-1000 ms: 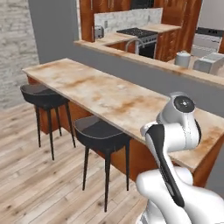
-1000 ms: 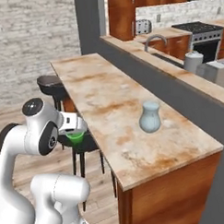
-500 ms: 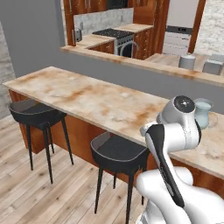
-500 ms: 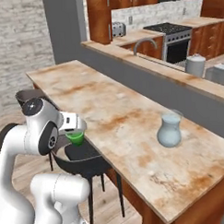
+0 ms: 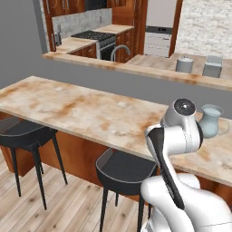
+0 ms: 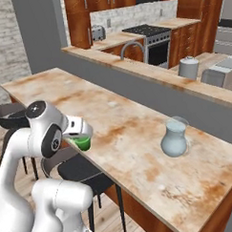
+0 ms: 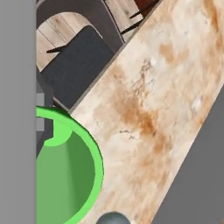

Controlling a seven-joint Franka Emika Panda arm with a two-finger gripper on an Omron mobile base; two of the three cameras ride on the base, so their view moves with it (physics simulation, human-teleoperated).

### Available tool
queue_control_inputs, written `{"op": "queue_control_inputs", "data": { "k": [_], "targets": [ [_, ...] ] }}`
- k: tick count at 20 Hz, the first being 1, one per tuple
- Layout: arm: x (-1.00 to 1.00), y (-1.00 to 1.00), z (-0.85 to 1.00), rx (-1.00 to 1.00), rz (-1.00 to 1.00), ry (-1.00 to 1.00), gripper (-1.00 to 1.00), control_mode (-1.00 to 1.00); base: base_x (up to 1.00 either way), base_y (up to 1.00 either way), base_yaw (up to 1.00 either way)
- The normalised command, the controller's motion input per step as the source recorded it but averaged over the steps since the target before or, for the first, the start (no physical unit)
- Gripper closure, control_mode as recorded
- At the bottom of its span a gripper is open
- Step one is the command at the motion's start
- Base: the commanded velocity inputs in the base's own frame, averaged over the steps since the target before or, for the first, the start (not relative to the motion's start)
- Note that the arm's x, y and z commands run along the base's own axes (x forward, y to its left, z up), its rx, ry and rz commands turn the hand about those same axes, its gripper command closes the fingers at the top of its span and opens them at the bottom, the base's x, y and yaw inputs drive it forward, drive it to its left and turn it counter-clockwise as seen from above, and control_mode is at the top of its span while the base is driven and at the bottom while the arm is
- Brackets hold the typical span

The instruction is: Place the pitcher and cup on the dining counter for serving.

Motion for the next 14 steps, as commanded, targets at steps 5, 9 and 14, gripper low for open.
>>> {"op": "queue_control_inputs", "data": {
  "k": [5,9,14],
  "targets": [
    [0.84,-0.54,0.00,0.00,-0.23,0.17,1.00,-1.00,0.00,0.00,0.00],
    [1.00,-0.48,0.00,0.00,-0.13,0.08,1.00,-1.00,0.00,0.00,0.00],
    [1.00,-0.49,-0.05,0.00,-0.01,0.15,1.00,-1.00,0.00,0.00,0.00]
  ]
}}
